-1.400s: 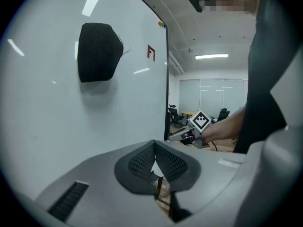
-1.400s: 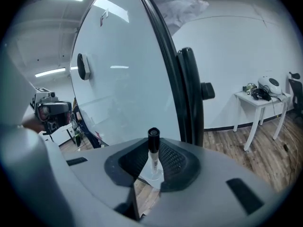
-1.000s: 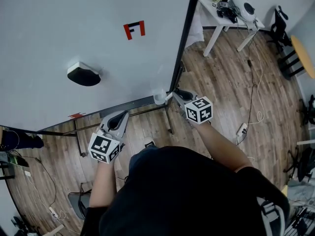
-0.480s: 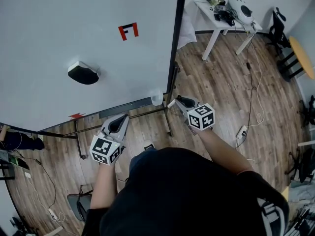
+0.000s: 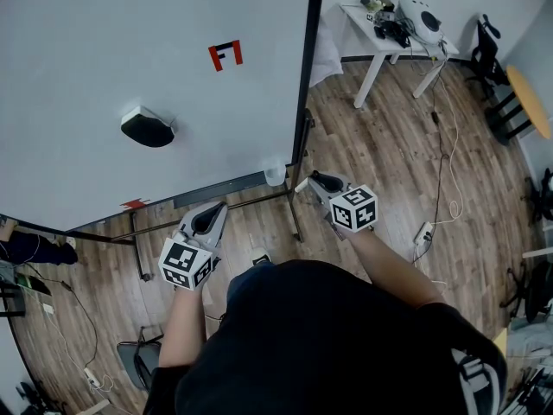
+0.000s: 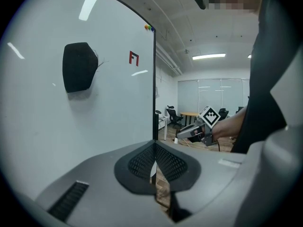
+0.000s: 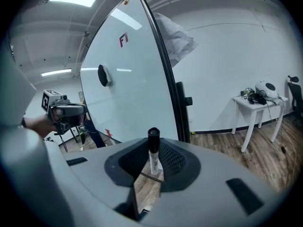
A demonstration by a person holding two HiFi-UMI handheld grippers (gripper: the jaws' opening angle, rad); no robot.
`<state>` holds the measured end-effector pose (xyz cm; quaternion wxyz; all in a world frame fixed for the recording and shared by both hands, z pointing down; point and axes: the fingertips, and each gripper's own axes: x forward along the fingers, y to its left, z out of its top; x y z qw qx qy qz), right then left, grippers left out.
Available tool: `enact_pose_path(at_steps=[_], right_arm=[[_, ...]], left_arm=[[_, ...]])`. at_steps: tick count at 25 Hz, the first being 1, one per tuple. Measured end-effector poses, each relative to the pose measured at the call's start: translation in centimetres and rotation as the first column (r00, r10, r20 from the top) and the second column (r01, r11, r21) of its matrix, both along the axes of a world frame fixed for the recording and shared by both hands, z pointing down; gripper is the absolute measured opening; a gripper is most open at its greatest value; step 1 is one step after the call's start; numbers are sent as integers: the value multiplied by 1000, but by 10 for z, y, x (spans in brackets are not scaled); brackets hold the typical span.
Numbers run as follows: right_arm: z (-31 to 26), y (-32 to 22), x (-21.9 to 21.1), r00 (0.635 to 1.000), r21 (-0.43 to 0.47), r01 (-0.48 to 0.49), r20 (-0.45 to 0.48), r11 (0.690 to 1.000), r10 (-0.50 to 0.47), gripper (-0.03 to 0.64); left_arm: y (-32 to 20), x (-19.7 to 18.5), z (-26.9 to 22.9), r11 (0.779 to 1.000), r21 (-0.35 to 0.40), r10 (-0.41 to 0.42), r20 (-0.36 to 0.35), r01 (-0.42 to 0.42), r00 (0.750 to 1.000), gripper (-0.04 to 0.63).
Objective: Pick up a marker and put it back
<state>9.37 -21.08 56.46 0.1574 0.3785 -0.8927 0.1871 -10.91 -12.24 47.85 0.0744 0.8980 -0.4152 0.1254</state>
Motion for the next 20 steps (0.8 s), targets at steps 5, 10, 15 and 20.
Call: enact_pose_path(at_steps=[5,10,15,20], right_arm=[[-1,-1,-5,1000,2,5,0,1000,-5,60],[-3,-6,-12,1000,5,14,-2,1000,-14,60],[-6,-17,-25,1000,13,27,1,1000,-27,60],[-5,-31,-44,999,19,52,-6,998,-52,60]], left_arm=[[0,-5,3,1000,-7,-6,-1,6,1000,11],[0,-8,3,1000,-9,-4,-2,4,1000,11],[-4,-17,6,1000,-17,-11,-1,11,1000,11],[-9,-28,10,999,-31,-23,-1,23,1000,11]])
